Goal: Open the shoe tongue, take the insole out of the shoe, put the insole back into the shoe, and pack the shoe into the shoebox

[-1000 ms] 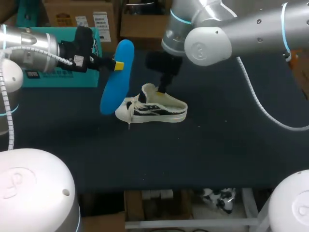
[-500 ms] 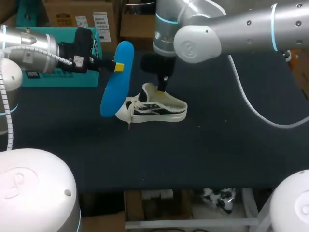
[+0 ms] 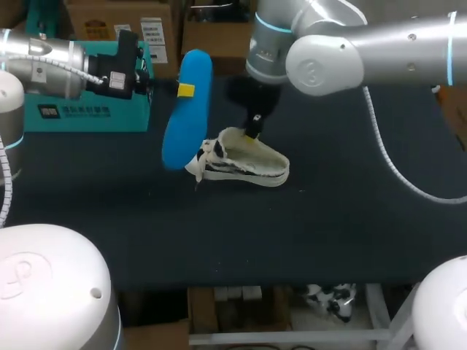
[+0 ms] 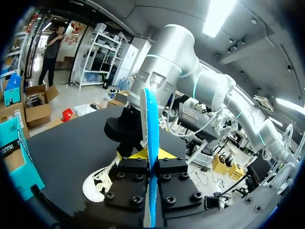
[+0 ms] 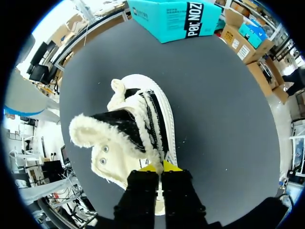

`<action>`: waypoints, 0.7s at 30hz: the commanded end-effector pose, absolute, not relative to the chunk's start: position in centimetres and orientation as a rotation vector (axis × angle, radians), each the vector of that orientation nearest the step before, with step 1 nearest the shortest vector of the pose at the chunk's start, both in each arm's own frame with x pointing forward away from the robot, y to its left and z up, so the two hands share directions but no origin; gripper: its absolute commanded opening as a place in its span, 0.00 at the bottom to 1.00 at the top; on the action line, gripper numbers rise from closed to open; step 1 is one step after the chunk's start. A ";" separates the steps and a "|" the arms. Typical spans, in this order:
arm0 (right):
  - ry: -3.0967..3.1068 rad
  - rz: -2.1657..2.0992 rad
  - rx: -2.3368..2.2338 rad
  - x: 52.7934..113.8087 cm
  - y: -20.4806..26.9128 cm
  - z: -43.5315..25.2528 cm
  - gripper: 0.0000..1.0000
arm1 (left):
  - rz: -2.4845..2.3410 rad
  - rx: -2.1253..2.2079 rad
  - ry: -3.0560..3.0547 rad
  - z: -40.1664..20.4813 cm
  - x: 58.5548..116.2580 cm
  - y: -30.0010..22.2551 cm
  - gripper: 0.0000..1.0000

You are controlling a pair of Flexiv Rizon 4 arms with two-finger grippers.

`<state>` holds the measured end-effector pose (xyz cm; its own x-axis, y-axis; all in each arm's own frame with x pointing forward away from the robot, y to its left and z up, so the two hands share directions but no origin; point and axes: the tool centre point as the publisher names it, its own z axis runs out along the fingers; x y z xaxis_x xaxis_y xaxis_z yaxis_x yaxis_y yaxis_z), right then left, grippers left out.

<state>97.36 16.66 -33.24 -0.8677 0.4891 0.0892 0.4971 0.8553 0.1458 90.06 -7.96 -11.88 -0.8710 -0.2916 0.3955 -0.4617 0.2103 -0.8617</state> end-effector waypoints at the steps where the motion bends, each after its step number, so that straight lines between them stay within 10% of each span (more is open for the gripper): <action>1: -2.955 -0.439 -0.919 95.2 14.8 -31.9 0.00 | 1.742 0.609 -2.255 -10.6 91.1 -8.7 0.00; 21: -2.606 -0.954 -1.552 90.4 13.8 -30.4 0.00 | 1.757 0.331 -2.065 -3.7 91.2 -10.7 0.00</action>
